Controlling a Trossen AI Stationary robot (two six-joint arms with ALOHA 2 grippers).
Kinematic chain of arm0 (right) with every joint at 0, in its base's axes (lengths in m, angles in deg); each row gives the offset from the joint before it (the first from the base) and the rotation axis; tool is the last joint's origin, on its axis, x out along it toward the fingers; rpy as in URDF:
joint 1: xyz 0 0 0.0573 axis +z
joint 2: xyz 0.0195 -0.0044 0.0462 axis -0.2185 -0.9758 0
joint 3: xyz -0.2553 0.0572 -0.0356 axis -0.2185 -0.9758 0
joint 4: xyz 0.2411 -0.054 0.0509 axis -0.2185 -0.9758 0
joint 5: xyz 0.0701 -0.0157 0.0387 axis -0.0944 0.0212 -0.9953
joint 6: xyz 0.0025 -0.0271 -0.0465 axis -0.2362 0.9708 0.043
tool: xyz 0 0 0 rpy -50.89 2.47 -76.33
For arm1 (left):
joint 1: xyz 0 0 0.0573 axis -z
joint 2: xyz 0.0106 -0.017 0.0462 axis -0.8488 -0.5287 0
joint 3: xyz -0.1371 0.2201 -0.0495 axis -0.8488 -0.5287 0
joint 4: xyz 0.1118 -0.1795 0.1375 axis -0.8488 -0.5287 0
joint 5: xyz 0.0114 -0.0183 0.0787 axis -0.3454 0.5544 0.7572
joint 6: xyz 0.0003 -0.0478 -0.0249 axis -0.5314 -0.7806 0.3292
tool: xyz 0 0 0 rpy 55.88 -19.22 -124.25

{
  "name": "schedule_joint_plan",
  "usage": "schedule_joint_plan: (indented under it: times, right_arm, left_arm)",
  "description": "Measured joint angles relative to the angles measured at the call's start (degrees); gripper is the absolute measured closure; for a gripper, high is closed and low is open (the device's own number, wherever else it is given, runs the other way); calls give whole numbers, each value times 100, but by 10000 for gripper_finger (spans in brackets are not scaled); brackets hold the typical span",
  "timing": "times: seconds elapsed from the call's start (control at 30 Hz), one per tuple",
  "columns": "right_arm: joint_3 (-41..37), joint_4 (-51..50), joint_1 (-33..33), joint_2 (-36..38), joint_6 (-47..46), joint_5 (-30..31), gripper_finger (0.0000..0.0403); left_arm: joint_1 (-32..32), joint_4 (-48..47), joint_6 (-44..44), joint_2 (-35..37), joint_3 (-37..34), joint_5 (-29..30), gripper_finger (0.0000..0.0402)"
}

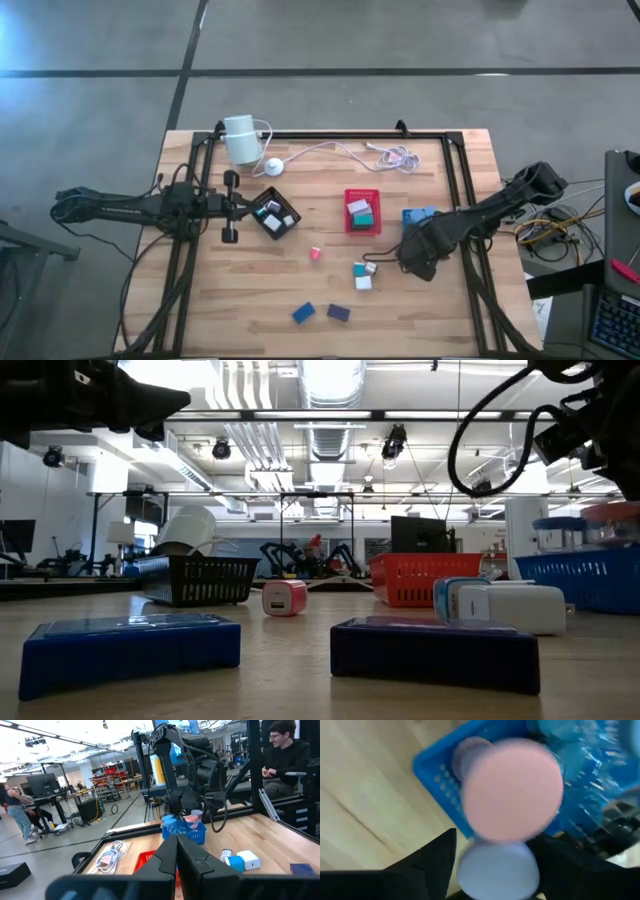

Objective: Pick & Place Office items
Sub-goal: Put the purple hourglass into the blue bin, then put the bottom violet digital clock into the red bin

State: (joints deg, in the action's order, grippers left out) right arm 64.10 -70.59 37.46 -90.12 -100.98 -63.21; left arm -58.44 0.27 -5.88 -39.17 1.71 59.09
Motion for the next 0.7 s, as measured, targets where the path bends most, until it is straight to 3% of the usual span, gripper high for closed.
schedule_joint_plan:
  times: [0.23, 0.47, 0.6, 0.7]
  right_arm:
    - [305, -338, 0, 11, 111, 4, 122]
    - [1201, -1146, 2, 23, 111, 212, 108]
    - [1878, -1155, 209, 151, 133, 1176, 120]
    - [2312, -956, 634, 337, 146, 2641, 138]
  left_arm:
    - [2, 0, 0, -2, 0, 0, 388]
    - [2, 0, 1, -2, 0, 0, 388]
    - [2, 0, 0, -2, 0, 0, 388]
    - [2, 0, 5, -2, 0, 2, 388]
